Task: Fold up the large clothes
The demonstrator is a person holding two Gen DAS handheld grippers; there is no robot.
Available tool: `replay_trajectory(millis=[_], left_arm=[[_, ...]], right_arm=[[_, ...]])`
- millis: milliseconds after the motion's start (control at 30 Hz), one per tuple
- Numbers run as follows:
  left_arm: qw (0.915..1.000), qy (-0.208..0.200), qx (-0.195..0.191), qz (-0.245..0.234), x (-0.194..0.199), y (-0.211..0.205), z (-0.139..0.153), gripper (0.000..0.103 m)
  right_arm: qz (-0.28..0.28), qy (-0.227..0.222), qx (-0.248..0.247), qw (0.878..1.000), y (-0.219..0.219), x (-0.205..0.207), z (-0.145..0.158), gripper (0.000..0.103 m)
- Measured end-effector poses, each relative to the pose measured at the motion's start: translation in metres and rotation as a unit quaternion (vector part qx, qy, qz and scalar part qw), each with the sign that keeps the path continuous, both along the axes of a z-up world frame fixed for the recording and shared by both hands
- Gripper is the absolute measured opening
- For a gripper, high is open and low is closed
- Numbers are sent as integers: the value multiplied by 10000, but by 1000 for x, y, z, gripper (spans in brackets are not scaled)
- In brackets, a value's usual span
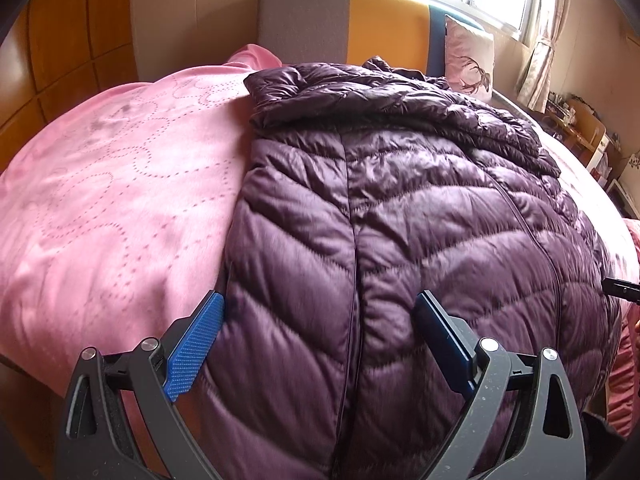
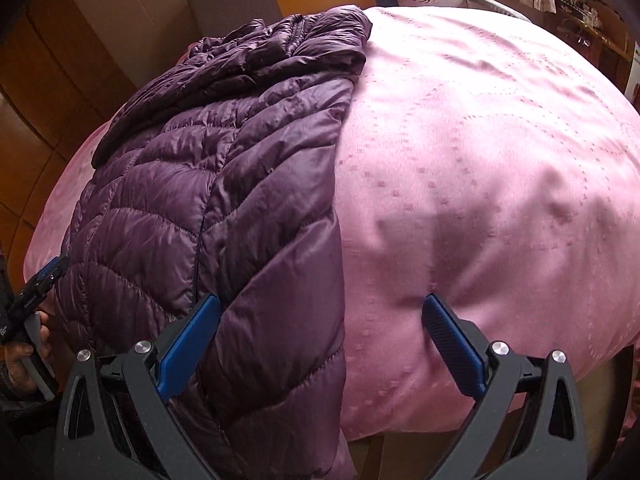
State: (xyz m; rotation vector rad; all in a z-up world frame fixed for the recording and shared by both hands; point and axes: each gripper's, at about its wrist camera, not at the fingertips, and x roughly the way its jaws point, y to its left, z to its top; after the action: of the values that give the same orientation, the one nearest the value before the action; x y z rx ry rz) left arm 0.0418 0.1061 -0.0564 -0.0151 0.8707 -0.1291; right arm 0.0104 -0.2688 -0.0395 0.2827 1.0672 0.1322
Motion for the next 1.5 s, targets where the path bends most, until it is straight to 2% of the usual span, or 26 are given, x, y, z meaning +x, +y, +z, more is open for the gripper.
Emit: replay_trajectory(millis=[400, 567, 667, 767, 800, 867, 900, 933, 967, 1000, 1033, 1067, 1100, 1200, 1267, 1367, 1433, 1500], left_arm=[[9997, 235, 6, -27, -25, 10, -5, 95], [9991, 402, 34, -151, -36, 11, -9, 94], [9975, 616, -49, -340, -46, 14, -15, 94], [9936, 956, -263, -548, -55, 19, -24, 93], [9916, 1081, -342, -618, -58, 20, -28, 87], [9899, 1175, -400, -680, -61, 21, -31, 84], [9886, 1219, -473, -746, -61, 22, -32, 75], [9867, 1269, -574, -834, -62, 22, -33, 59], [9857, 1284, -634, -889, -62, 23, -32, 49], [9848, 1290, -676, -947, -62, 24, -30, 30], [9833, 1288, -752, -1045, -63, 26, -26, 19], [9817, 1280, -874, -1107, -63, 30, -22, 16], [9782, 1275, -1156, -1165, -63, 38, -15, 14], [9702, 1177, -1670, -1299, -62, 55, 5, 12], [9597, 984, -2234, -1394, -61, 69, 24, 7], [9413, 635, -2988, -1438, -53, 86, 49, 7], [9315, 417, -3274, -1526, -45, 87, 62, 6], [9266, 302, -3389, -1602, -34, 84, 71, 6]], right_arm=[[131, 15, 243, 9996, 3, -19, -3, 101], [487, 206, 370, 9979, 12, -29, -5, 101], [737, 390, 523, 9951, 20, -38, -9, 95], [890, 574, 566, 9928, 26, -47, -16, 83], [915, 615, 562, 9923, 27, -49, -19, 77], [923, 620, 554, 9923, 28, -51, -21, 63], [941, 627, 611, 9917, 28, -51, -20, 52], [1007, 621, 671, 9907, 30, -52, -18, 40], [1103, 582, 681, 9899, 32, -53, -13, 34], [1193, 538, 678, 9891, 34, -54, -7, 28], [1281, 473, 716, 9881, 36, -54, 1, 24], [1366, 379, 782, 9868, 38, -53, 9, 22], [1444, 280, 850, 9855, 40, -52, 18, 19], [1544, -67, 1176, 9810, 38, -47, 45, 15], [1479, -337, 1461, 9776, 33, -40, 62, 14], [1255, -739, 1973, 9695, 20, -26, 82, 13], [1015, -937, 2289, 9636, 11, -13, 91, 13], [725, -1052, 2429, 9616, 2, 5, 94, 13]])
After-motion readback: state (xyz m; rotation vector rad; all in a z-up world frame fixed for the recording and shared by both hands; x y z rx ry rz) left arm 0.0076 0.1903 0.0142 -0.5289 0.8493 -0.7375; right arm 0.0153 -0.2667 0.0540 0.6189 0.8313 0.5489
